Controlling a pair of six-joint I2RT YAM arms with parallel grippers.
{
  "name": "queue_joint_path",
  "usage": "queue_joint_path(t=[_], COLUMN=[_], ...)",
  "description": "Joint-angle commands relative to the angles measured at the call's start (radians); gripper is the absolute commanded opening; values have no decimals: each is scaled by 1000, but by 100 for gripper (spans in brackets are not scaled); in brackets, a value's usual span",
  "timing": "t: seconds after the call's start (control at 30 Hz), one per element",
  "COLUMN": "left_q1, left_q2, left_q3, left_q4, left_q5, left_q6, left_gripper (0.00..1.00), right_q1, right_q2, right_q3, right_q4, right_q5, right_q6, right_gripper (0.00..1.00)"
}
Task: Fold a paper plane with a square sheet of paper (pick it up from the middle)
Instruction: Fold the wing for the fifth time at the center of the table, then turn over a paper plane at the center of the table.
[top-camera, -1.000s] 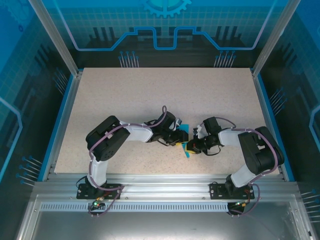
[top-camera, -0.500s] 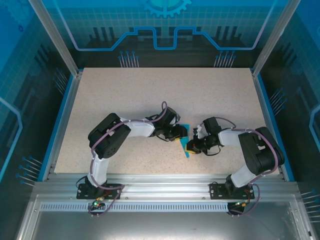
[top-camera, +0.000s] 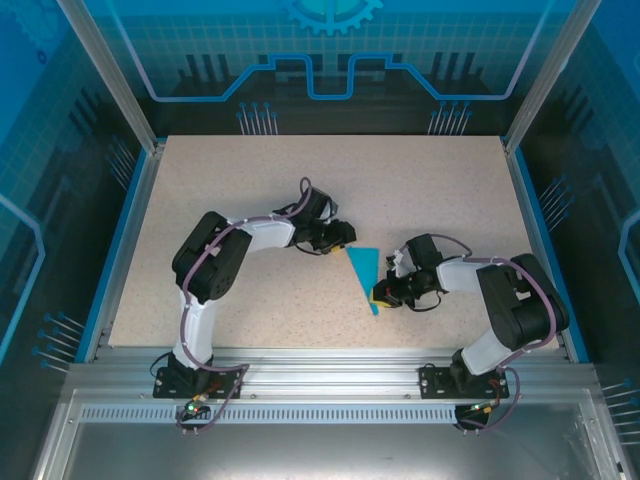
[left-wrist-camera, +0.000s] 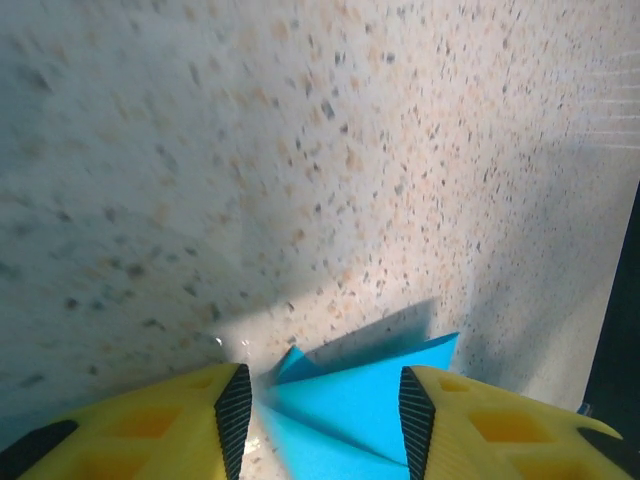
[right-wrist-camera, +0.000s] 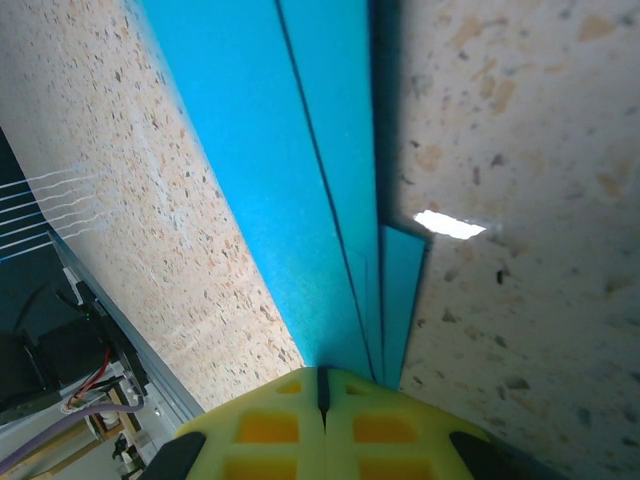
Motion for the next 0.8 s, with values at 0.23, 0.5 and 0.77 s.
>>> queue_joint_path(t=[0.23, 0.5, 0.77], left_q1=[-25, -165, -250], left_q2=[-248, -317, -213], left_q3=[-120, -190, -117], left_q4=[-69, -155, -213], left_q5=[-14, -124, -154], left_q6=[23, -25, -52], left_gripper=[54, 61, 61], right_q1=[31, -71, -83], right_q2=[-240, -443, -378], right_q3=[32, 35, 7], right_q4=[-67, -269, -201], right_q5=[56, 309, 228], right_q6=[-20, -53, -68], right_gripper=[27, 37, 44])
